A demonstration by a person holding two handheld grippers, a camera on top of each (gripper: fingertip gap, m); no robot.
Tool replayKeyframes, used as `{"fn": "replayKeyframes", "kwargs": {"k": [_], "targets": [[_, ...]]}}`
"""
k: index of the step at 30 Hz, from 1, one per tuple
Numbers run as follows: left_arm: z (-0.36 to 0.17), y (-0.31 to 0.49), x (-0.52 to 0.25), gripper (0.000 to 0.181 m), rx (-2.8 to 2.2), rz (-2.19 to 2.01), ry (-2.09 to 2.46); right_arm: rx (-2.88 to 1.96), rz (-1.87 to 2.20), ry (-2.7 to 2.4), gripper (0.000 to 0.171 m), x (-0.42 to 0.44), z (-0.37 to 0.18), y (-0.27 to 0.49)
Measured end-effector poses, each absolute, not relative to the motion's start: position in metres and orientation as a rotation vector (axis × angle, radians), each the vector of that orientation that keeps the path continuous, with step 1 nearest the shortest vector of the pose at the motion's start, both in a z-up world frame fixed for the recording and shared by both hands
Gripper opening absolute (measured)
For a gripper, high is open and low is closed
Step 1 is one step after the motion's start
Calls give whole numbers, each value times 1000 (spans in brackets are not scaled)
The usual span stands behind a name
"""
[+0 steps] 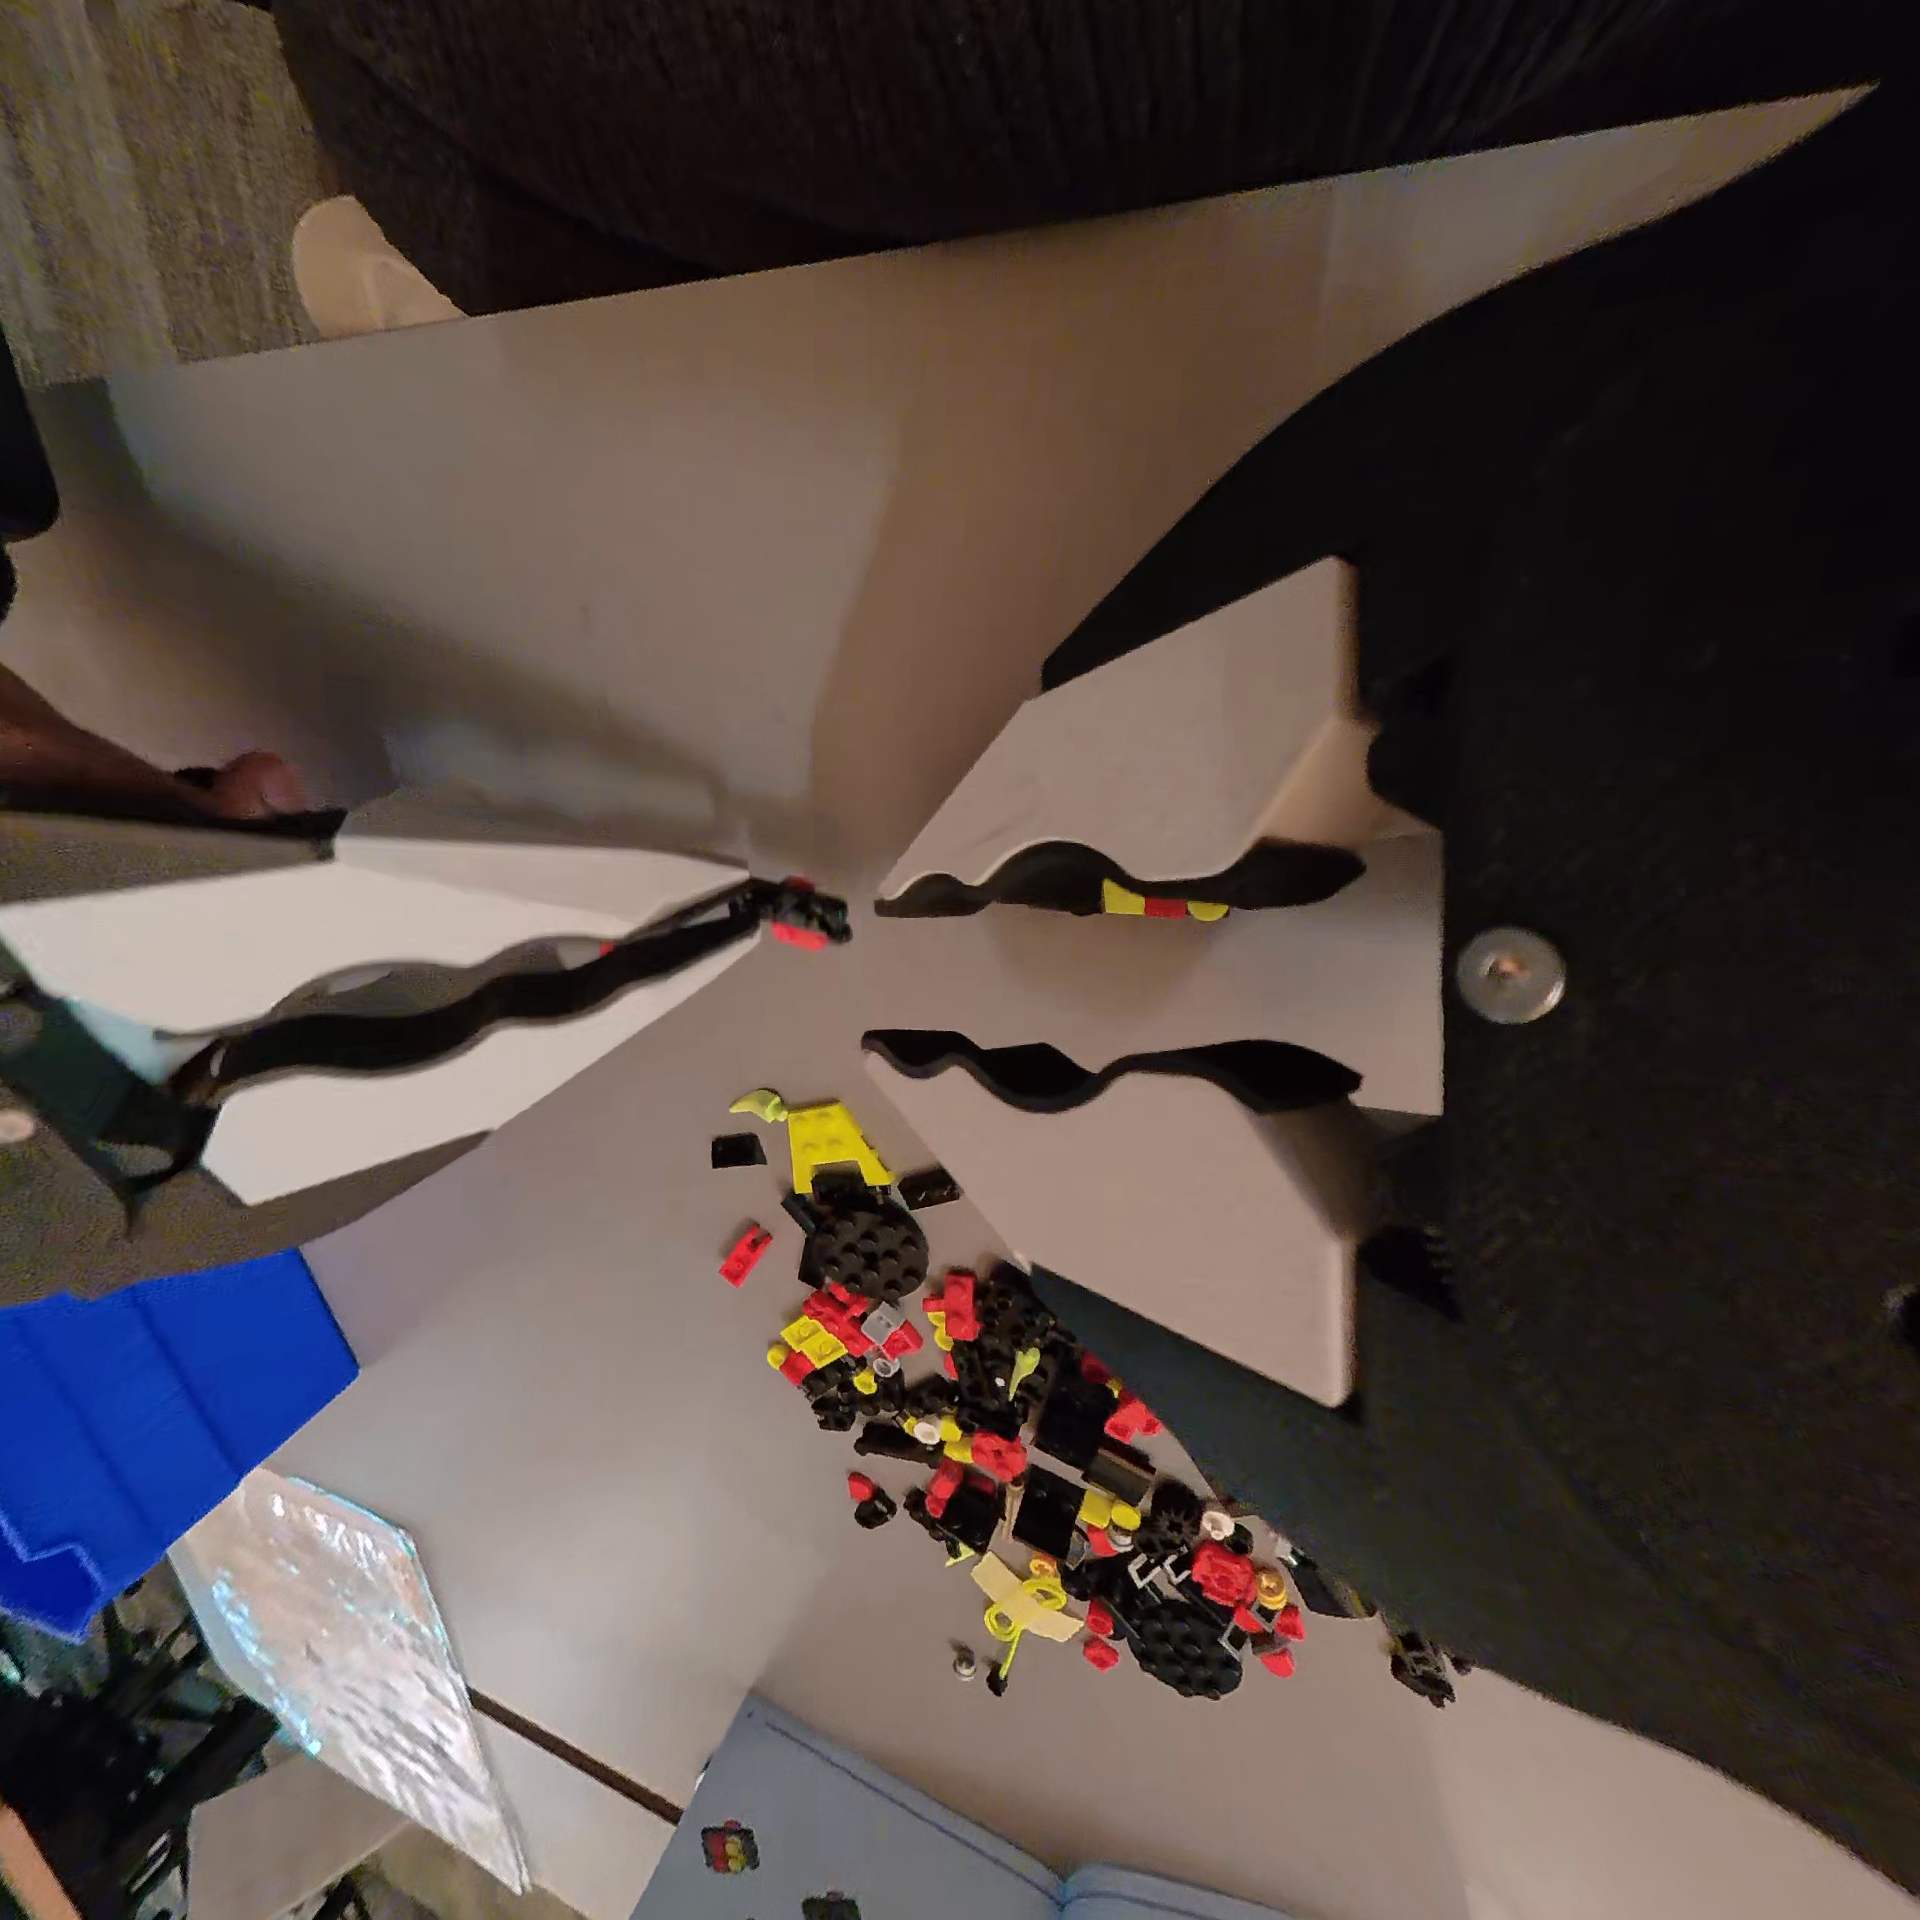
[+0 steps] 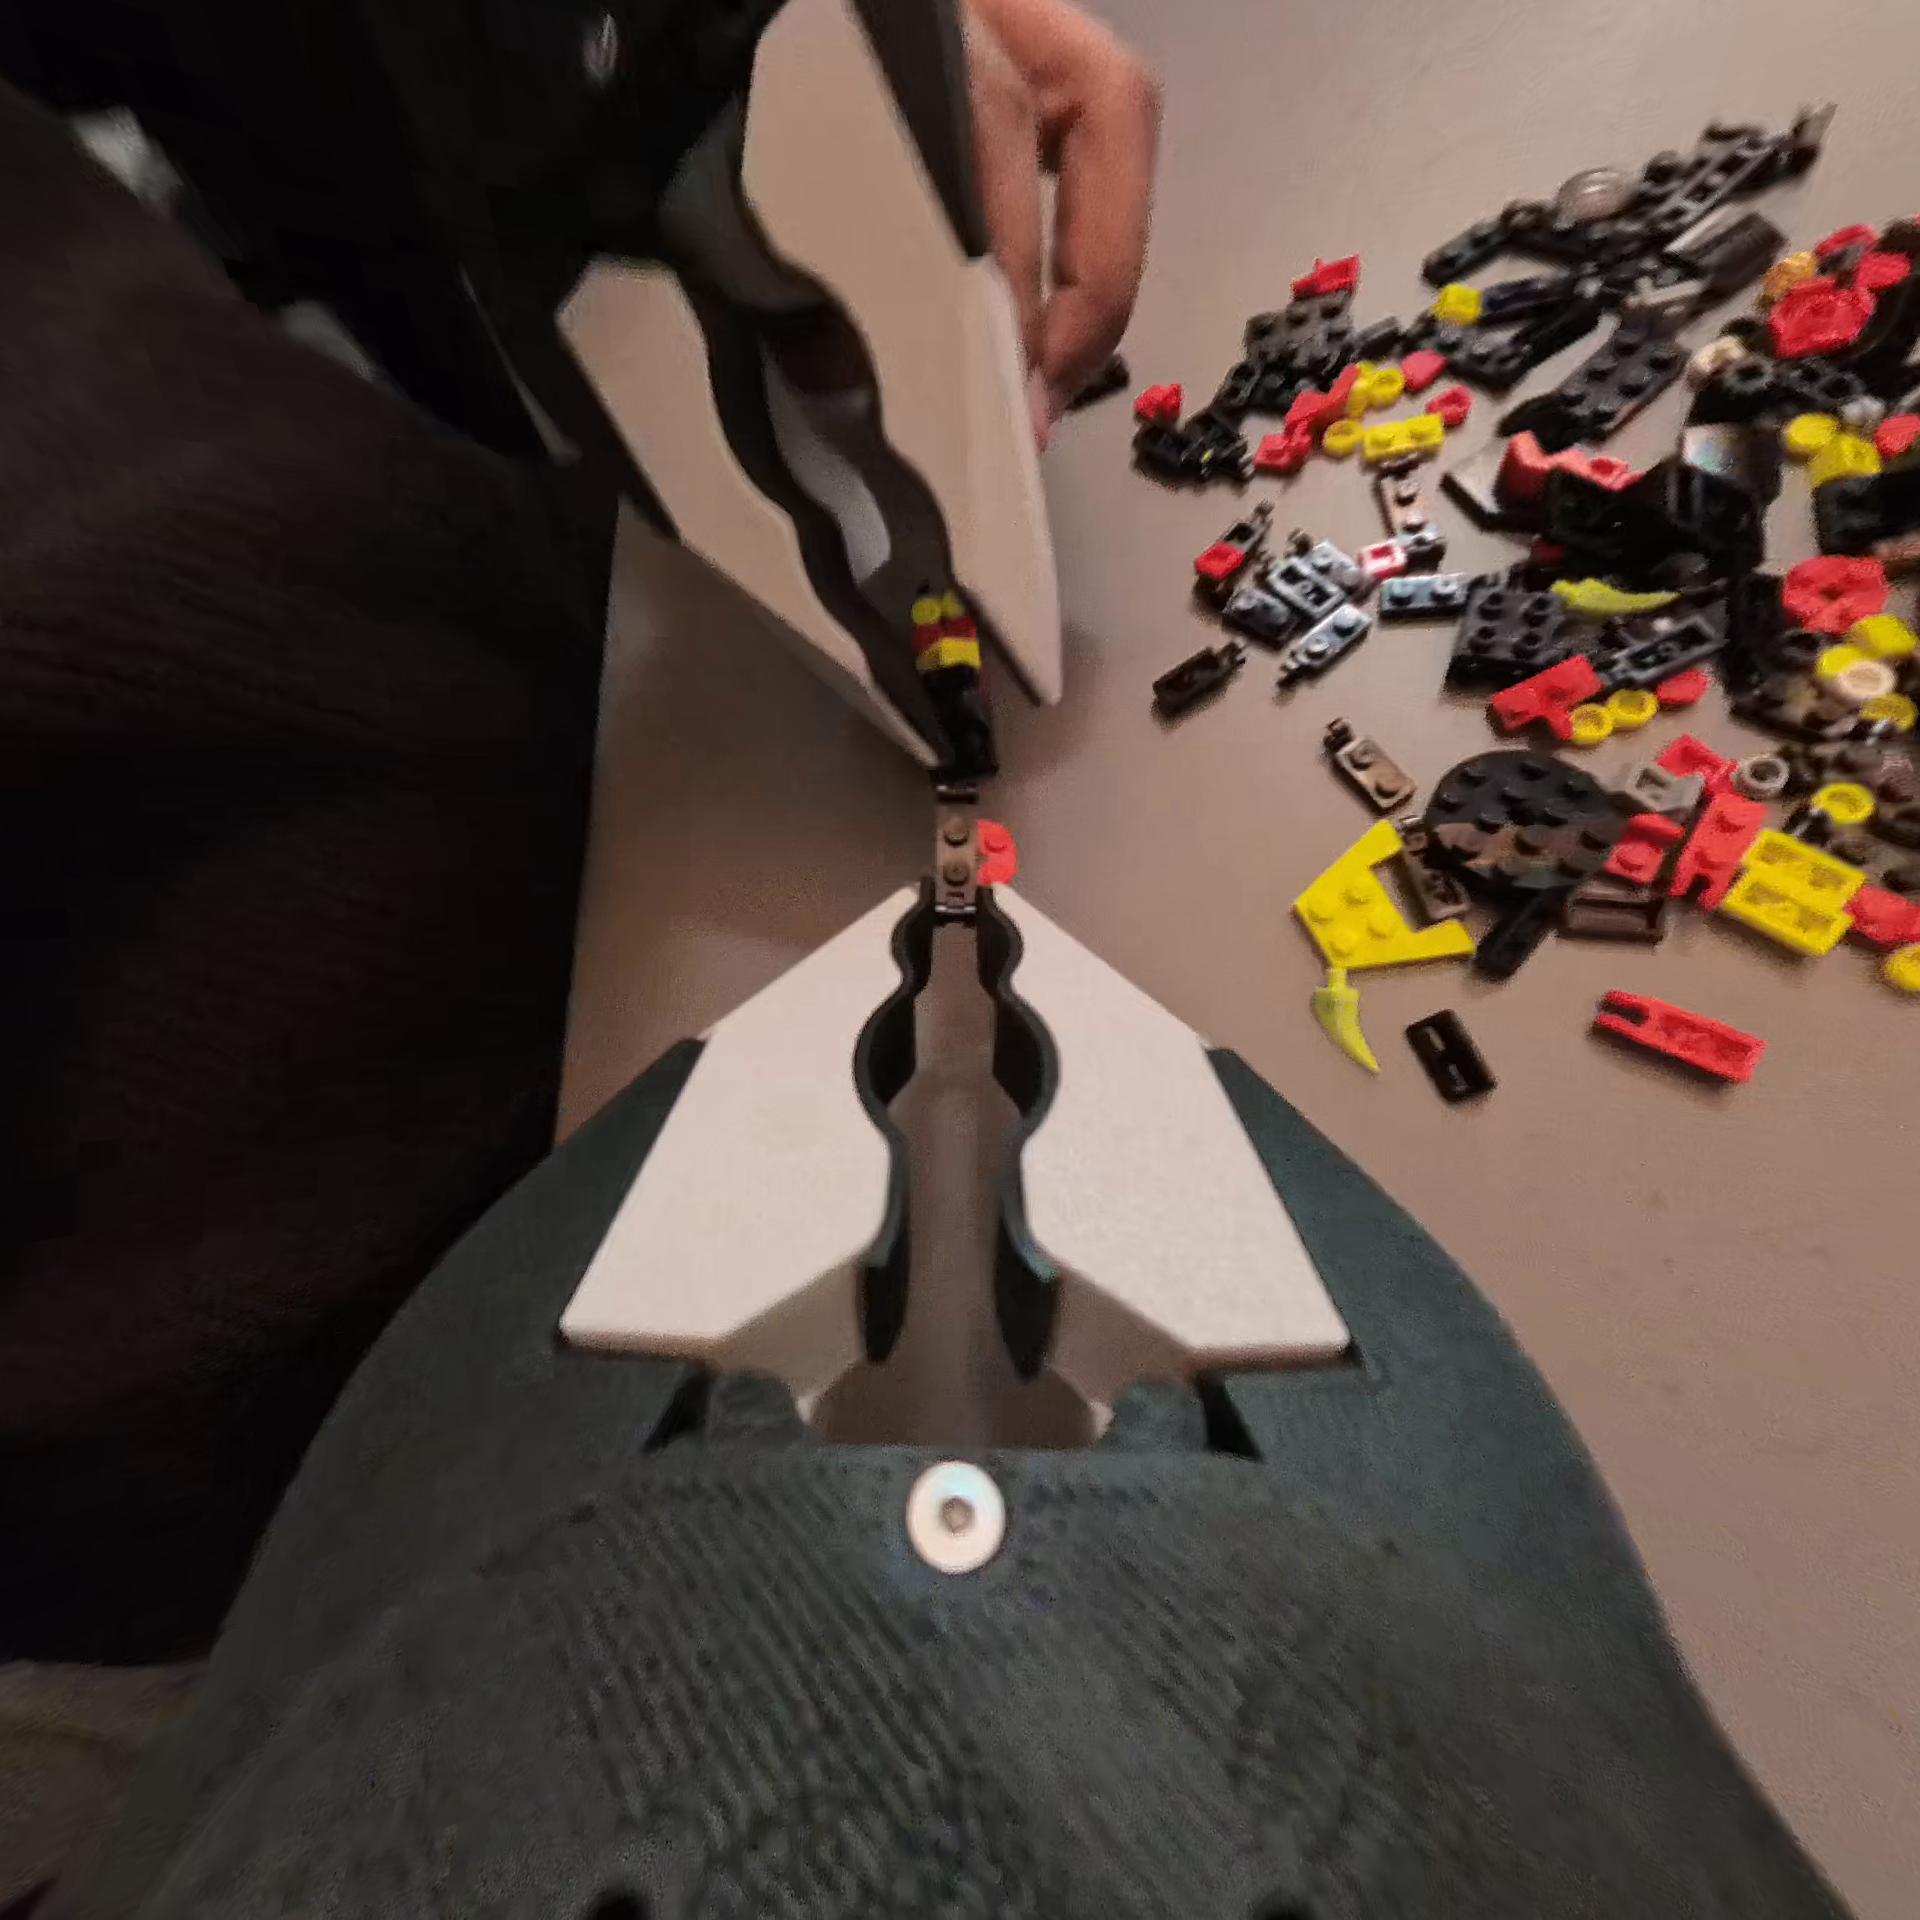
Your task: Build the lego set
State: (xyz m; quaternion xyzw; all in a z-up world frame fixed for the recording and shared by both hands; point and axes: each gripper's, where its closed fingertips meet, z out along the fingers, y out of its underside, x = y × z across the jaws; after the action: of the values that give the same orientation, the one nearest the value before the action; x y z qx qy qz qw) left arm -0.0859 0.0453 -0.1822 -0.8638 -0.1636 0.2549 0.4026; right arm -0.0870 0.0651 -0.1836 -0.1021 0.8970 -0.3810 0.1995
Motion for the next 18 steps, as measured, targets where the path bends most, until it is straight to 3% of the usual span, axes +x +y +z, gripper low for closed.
{"fn": "replayKeyframes", "kwargs": {"k": [5, 18], "targets": [[-176, 45, -88, 19, -2139, 615, -451, -542, -981, 2764, 7, -95, -206, 77], [-158, 24, -112, 15, -2002, 670, -625, -499, -874, 2744, 10, -91, -214, 85]]}}
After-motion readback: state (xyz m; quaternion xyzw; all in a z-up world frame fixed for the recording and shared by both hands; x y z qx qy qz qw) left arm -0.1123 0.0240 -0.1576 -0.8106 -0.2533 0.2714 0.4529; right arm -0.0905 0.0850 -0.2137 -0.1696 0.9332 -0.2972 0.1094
